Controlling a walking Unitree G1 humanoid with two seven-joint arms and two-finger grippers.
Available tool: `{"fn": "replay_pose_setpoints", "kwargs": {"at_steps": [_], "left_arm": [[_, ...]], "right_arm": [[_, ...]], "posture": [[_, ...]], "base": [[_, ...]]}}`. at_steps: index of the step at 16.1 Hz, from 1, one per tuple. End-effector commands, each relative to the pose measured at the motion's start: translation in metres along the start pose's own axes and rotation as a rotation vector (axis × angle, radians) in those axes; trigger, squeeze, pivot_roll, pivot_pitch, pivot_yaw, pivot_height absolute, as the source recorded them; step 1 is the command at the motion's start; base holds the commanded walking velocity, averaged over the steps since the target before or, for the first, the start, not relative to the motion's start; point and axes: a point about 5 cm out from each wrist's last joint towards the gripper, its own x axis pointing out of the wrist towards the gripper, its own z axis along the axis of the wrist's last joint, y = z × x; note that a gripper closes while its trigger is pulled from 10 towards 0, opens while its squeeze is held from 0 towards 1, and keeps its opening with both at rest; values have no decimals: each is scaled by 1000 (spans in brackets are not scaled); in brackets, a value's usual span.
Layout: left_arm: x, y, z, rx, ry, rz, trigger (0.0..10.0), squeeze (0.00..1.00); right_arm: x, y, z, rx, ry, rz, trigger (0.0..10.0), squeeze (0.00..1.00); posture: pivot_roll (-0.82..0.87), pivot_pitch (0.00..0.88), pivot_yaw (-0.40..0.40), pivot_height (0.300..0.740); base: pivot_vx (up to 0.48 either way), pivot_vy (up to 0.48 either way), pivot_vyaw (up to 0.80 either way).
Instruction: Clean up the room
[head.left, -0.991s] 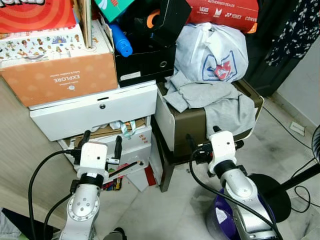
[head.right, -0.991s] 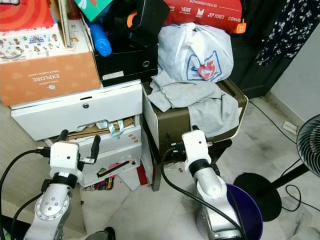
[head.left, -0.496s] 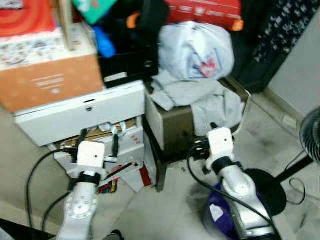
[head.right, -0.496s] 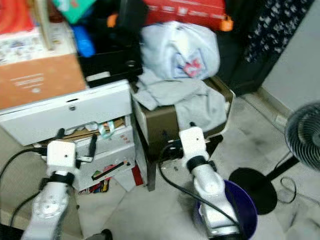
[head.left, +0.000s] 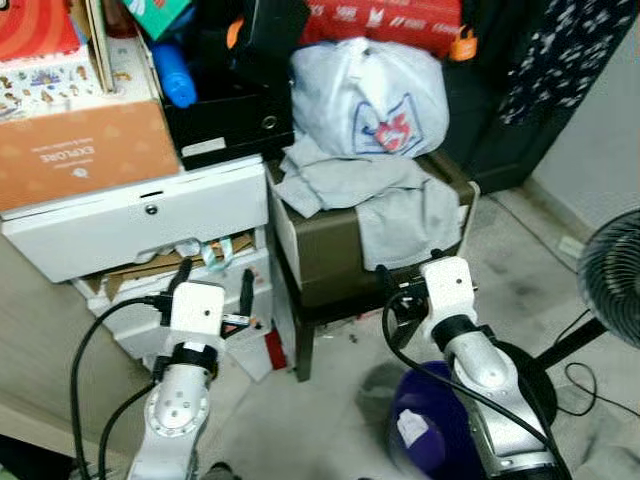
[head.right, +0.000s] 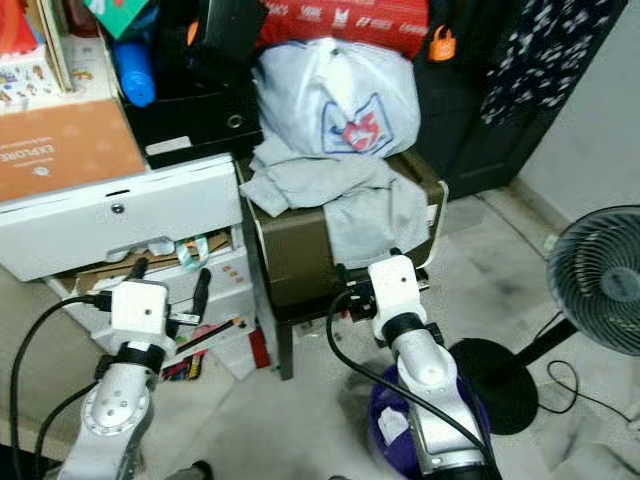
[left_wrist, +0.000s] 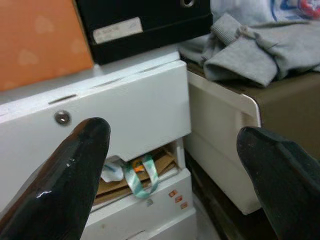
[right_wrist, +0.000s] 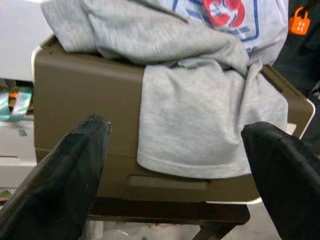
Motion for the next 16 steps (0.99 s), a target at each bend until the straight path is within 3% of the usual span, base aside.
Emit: {"fn": "replay_pose_setpoints", "kwargs": {"at_steps": [1,10,12,16], "left_arm": [[-1,4,-2,-3,9,14,10000,0],[-5,8,-5,-10,29,17,10000,0],[-17,16,-4,-14,32,21,10000,0],[-44,29,-7,-5,79,52,10000,0]], "right_arm": [[3,4,2,0,-8,11,10000,0],[8,1,4,-7,-23,15,10000,0],[1,-7,1,-14,-17,-23,10000,0],[-25,-26,-10,-18,27,-93,10000,0]], "posture": [[-28,127,-83,740],[-19,114,-80,740],[-16,113,-76,740],[-25,122,-68,740]], "base": [[0,0,800],[0,0,800],[0,0,694],[0,0,0]]}}
